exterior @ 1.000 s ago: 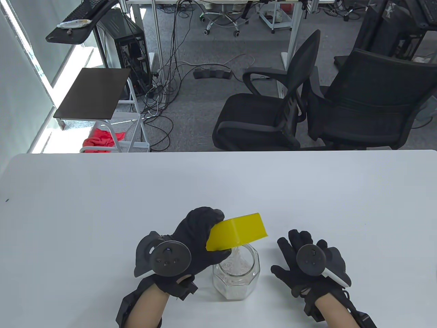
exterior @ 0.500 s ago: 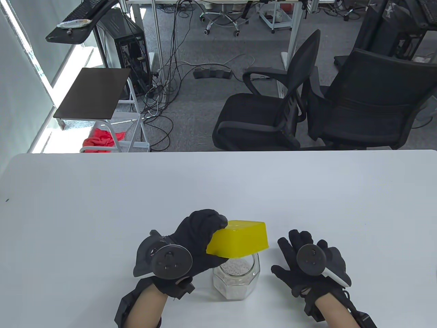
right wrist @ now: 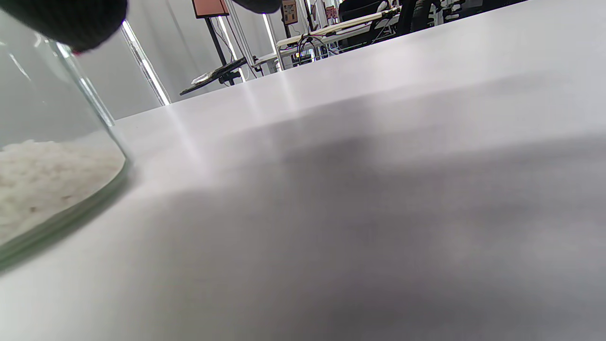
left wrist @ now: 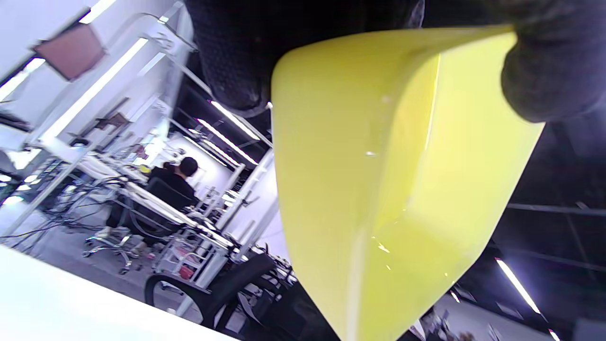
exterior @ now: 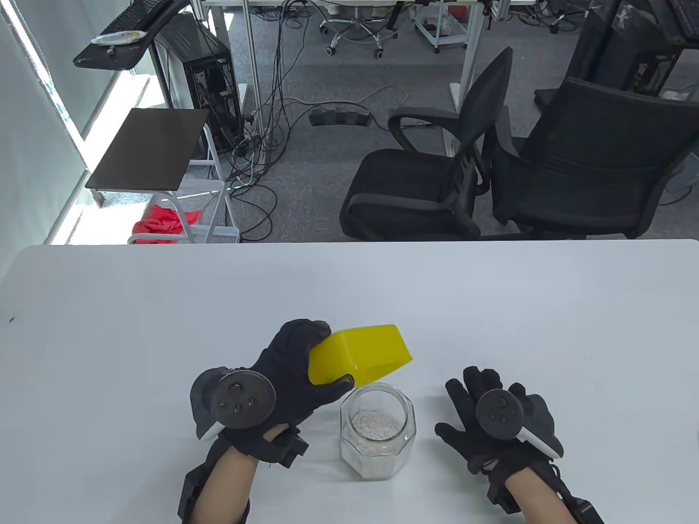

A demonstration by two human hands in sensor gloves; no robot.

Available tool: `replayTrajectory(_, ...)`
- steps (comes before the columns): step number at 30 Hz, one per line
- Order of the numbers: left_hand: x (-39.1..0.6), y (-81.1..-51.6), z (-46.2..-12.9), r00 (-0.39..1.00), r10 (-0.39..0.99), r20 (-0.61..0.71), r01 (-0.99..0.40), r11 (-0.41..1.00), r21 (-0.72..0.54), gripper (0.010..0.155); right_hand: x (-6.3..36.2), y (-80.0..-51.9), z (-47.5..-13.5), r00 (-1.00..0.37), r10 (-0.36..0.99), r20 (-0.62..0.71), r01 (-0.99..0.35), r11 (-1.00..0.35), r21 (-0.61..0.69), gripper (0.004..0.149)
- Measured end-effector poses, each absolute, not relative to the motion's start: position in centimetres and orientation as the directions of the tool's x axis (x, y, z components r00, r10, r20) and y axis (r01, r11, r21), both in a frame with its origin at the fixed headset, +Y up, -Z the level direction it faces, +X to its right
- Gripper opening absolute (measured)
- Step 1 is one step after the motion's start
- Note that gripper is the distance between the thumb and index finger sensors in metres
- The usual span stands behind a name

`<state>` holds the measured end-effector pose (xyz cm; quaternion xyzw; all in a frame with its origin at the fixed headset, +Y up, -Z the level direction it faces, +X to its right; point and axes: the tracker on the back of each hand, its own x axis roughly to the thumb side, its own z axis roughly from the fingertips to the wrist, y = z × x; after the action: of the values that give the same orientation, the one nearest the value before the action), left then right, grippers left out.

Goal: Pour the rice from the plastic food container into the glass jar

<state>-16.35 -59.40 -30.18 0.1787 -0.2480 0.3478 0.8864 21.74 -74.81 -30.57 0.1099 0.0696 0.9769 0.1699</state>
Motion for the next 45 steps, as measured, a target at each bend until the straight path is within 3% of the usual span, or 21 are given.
replayTrajectory(6, -20.8, -62.0, -32.7, 0.589, 0.745, 0.313, -0.805, 0.575, 0.146, 0.087, 21.8, -74.8, -30.6, -0.918, 0.348, 0.189, -0.318, -0.932, 0.173, 0.082)
replayTrajectory(10, -23.1, -65.3, -34.4, 0.540, 0.835, 0.107, -0.840, 0.529, 0.117, 0.087, 21.9, -74.7, -30.6, -0.917, 0.353, 0.186, -0.324, -0.931, 0.169, 0.082)
replayTrajectory(19, -23.8, -71.9, -36.5, 0.601, 0.778, -0.185, -0.792, 0.611, -0.004, 0.083, 22.0, -74.8, -30.7, -0.919, 0.350, 0.184, -0.320, -0.931, 0.174, 0.082)
replayTrajectory(23, -23.8, -74.7, -36.8, 0.536, 0.797, -0.279, -0.839, 0.538, -0.077, 0.082, 22.2, -74.8, -30.7, -0.918, 0.355, 0.179, -0.326, -0.929, 0.173, 0.082)
replayTrajectory(32, -22.9, -77.3, -36.9, 0.519, 0.788, -0.331, -0.852, 0.507, -0.130, 0.083, 22.3, -74.7, -30.7, -0.916, 0.361, 0.175, -0.332, -0.927, 0.174, 0.082)
replayTrajectory(45, -21.8, -77.0, -36.7, 0.630, 0.733, -0.256, -0.772, 0.627, -0.103, 0.081, 22.7, -74.8, -30.9, -0.913, 0.375, 0.159, -0.346, -0.921, 0.180, 0.081)
